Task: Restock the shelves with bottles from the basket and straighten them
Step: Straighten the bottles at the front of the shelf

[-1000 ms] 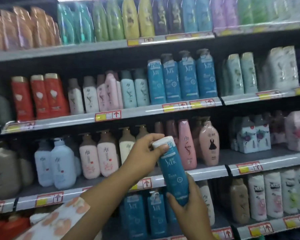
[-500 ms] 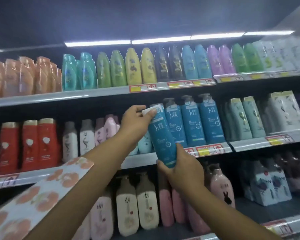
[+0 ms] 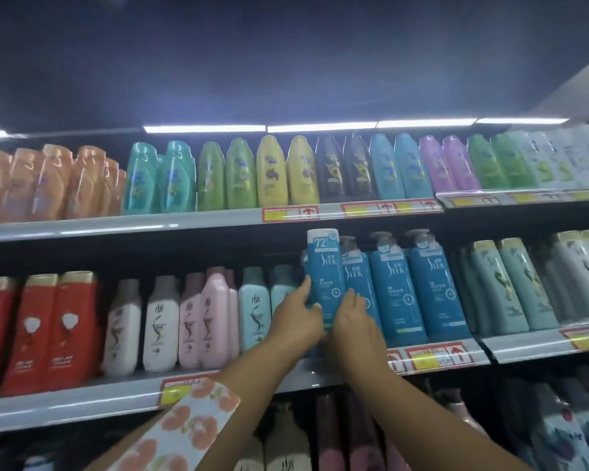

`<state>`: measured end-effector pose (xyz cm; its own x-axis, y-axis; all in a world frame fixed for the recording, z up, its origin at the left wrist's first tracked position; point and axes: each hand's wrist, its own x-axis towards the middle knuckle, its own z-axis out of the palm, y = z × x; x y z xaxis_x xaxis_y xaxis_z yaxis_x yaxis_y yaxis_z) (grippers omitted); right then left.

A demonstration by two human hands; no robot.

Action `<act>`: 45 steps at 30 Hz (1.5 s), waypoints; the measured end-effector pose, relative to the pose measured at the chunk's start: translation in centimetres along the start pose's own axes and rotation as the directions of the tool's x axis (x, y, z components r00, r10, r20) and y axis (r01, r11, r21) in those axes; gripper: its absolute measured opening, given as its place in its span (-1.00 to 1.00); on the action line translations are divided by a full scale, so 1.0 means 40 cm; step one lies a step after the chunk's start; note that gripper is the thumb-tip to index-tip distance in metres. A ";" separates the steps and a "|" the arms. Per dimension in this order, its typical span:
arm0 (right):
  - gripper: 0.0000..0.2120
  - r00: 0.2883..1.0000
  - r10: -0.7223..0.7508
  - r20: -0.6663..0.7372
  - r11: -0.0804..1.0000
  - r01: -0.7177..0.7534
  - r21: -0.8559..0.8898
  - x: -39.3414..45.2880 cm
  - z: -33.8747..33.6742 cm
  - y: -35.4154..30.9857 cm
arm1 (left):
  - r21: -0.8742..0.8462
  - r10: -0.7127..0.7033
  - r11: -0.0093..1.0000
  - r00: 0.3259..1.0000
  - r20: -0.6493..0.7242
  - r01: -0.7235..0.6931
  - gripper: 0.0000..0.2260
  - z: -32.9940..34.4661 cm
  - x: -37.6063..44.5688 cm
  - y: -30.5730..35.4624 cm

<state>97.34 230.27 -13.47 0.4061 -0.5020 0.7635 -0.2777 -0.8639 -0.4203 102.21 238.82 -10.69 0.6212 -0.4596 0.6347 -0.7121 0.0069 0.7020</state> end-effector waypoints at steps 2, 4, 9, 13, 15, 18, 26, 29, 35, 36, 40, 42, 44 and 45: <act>-0.23 1.000 -0.022 0.010 1.000 0.022 -0.011 0.004 0.006 0.003 | -0.008 -0.022 1.000 1.000 0.005 0.022 -0.43 0.013 0.017 -0.015; -0.24 0.999 -0.044 -0.005 0.998 0.044 -0.037 0.006 0.014 0.008 | -0.003 -0.026 1.000 1.000 -0.005 0.026 -0.38 0.020 0.015 -0.020; -0.30 0.994 -0.112 0.019 0.985 0.114 -0.133 0.028 0.046 0.017 | 0.015 -0.046 0.999 0.999 -0.001 0.046 -0.37 0.028 -0.001 -0.040; -0.27 0.986 -0.166 0.026 0.965 0.168 -0.201 0.049 0.059 0.016 | 0.019 -0.053 0.998 0.998 -0.014 0.053 -0.41 0.028 0.004 -0.049; -0.30 0.982 -0.185 0.029 0.947 0.186 -0.263 0.057 0.059 0.015 | 0.030 -0.052 0.998 0.999 -0.009 0.053 -0.42 0.027 0.009 -0.055; -0.30 0.975 -0.219 0.028 0.907 0.214 -0.363 0.066 0.061 0.015 | 0.041 -0.048 0.998 0.999 0.014 0.047 -0.42 0.025 0.010 -0.062; -0.24 0.966 -0.241 0.097 0.882 0.259 -0.394 0.080 0.074 0.035 | 0.106 -0.071 0.992 0.994 0.081 0.063 -0.45 0.024 0.001 -0.078; -0.23 0.970 -0.207 0.127 0.902 0.240 -0.359 0.066 0.073 0.039 | 0.086 -0.070 0.994 0.994 0.083 0.063 -0.44 0.024 -0.005 -0.077; -0.16 0.966 -0.226 0.128 0.879 0.259 -0.401 0.052 0.062 0.045 | 0.094 -0.050 0.995 0.997 0.060 0.044 -0.44 0.025 -0.009 -0.081; -0.17 0.963 -0.238 0.126 0.872 0.269 -0.409 0.046 0.061 0.048 | 0.099 -0.047 0.994 0.997 0.057 0.042 -0.45 0.024 -0.010 -0.081; -0.23 0.951 -0.288 0.110 0.852 0.307 -0.425 0.020 0.048 0.066 | 0.201 0.017 0.979 0.998 0.064 -0.030 -0.50 0.026 -0.021 -0.083; -0.30 0.936 -0.333 0.110 0.826 0.346 -0.444 -0.002 0.043 0.079 | 0.314 0.103 0.942 0.992 0.074 -0.122 -0.53 0.024 -0.039 -0.089; -0.45 0.924 -0.369 0.099 0.825 0.375 -0.423 -0.032 0.036 0.090 | 0.440 0.217 0.863 0.969 0.122 -0.248 -0.54 0.016 -0.070 -0.101; -0.53 0.922 -0.376 0.091 0.832 0.380 -0.403 -0.049 0.033 0.096 | 0.494 0.265 0.813 0.951 0.158 -0.308 -0.55 0.010 -0.089 -0.108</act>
<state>96.63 227.89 -17.22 0.5585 -0.1414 0.8174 -0.4280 -0.8932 0.1379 102.93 240.06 -16.11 0.3508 -0.5760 0.7384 -0.9320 -0.2914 0.2155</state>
